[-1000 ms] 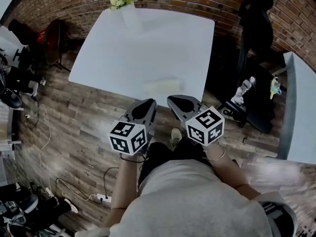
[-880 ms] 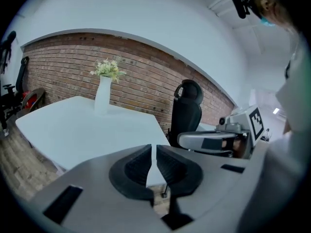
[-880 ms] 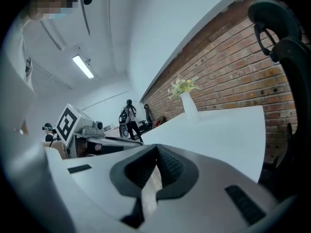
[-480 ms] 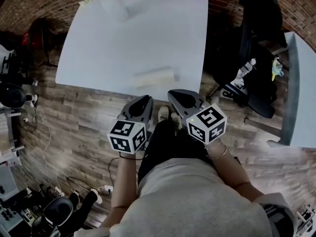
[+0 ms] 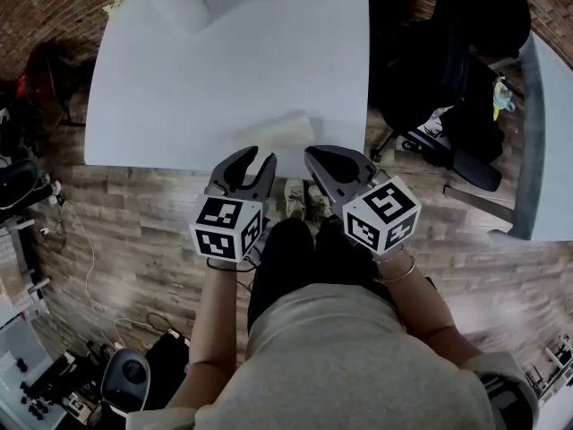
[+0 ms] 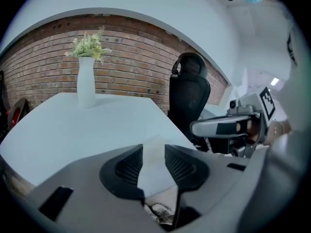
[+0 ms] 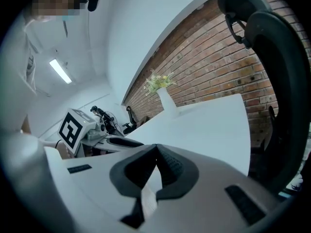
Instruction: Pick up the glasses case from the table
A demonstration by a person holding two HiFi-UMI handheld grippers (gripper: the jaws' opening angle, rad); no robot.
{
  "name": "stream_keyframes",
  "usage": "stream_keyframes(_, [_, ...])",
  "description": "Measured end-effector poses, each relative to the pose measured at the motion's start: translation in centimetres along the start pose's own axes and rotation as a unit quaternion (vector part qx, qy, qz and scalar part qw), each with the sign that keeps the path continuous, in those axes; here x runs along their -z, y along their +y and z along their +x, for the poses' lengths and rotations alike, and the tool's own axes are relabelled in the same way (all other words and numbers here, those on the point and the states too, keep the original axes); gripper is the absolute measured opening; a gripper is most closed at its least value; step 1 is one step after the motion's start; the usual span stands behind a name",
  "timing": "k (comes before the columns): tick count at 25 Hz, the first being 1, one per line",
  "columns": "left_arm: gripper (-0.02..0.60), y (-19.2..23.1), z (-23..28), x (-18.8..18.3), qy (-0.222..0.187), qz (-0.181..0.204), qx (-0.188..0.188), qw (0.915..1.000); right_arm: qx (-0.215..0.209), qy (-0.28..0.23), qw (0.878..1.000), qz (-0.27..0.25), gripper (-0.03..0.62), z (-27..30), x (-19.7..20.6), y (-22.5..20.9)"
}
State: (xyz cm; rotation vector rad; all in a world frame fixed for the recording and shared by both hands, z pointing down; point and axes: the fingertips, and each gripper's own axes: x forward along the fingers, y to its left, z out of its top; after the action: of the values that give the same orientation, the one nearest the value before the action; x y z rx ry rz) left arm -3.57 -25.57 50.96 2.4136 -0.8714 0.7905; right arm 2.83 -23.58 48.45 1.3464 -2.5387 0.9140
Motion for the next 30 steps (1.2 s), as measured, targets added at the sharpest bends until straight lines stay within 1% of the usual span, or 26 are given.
stream_keyframes(1, [0.129, 0.2, 0.3, 0.0, 0.007, 0.011, 0.000, 0.9999, 0.002, 0.002, 1.000, 0.001, -0.002, 0.1, 0.2, -0.2])
stream_keyframes(3, [0.158, 0.5, 1.1, 0.2, 0.023, 0.036, 0.001, 0.9991, 0.007, 0.009, 1.000, 0.003, -0.002, 0.1, 0.7, -0.5])
stream_keyframes(4, [0.181, 0.5, 1.6, 0.4, 0.032, 0.053, 0.003, 0.9981, 0.010, 0.012, 1.000, 0.003, -0.002, 0.1, 1.0, -0.7])
stream_keyframes(6, [0.250, 0.3, 2.5, 0.7, 0.052, 0.099, 0.006, 0.9936, 0.014, 0.019, 1.000, 0.001, -0.002, 0.0, 1.5, -1.0])
stream_keyframes(8, [0.268, 0.4, 3.2, 0.8, 0.070, 0.155, 0.005, 0.9854, 0.017, 0.022, 1.000, -0.001, -0.002, 0.1, 1.8, -1.2])
stream_keyframes(10, [0.275, 0.7, 3.8, 1.3, 0.095, 0.207, 0.003, 0.9737, 0.021, 0.023, 1.000, 0.002, -0.002, 0.1, 2.0, -1.5])
stream_keyframes(12, [0.275, 1.4, 4.4, 2.3, 0.130, 0.245, 0.002, 0.9607, 0.025, 0.026, 0.999, 0.005, -0.002, 0.2, 2.3, -1.8])
stream_keyframes(13, [0.275, 1.8, 4.6, 2.6, 0.144, 0.257, 0.001, 0.9557, 0.027, 0.028, 0.999, 0.006, -0.002, 0.3, 2.5, -1.9])
stream_keyframes(14, [0.275, 2.1, 4.7, 2.8, 0.151, 0.262, 0.002, 0.9532, 0.029, 0.030, 0.999, 0.007, -0.002, 0.4, 2.6, -2.0])
stream_keyframes(17, [0.275, 2.7, 5.3, 2.8, 0.157, 0.263, 0.009, 0.9518, 0.027, 0.031, 0.999, 0.031, -0.002, 0.7, 3.2, -2.3])
stream_keyframes(18, [0.275, 2.9, 5.5, 3.0, 0.161, 0.267, 0.011, 0.9502, 0.025, 0.029, 0.998, 0.041, -0.002, 0.8, 3.4, -2.4])
stream_keyframes(22, [0.284, 3.2, 6.4, 3.8, 0.179, 0.290, 0.023, 0.9398, 0.030, 0.026, 0.998, 0.047, -0.002, 0.8, 3.3, -2.7])
stream_keyframes(26, [0.290, 3.4, 7.1, 4.3, 0.197, 0.317, 0.033, 0.9272, 0.038, 0.023, 0.997, 0.056, -0.002, 0.9, 3.4, -3.3])
stream_keyframes(30, [0.290, 3.5, 7.7, 4.6, 0.203, 0.325, 0.049, 0.9223, 0.043, 0.024, 0.997, 0.065, -0.002, 1.2, 3.7, -3.8])
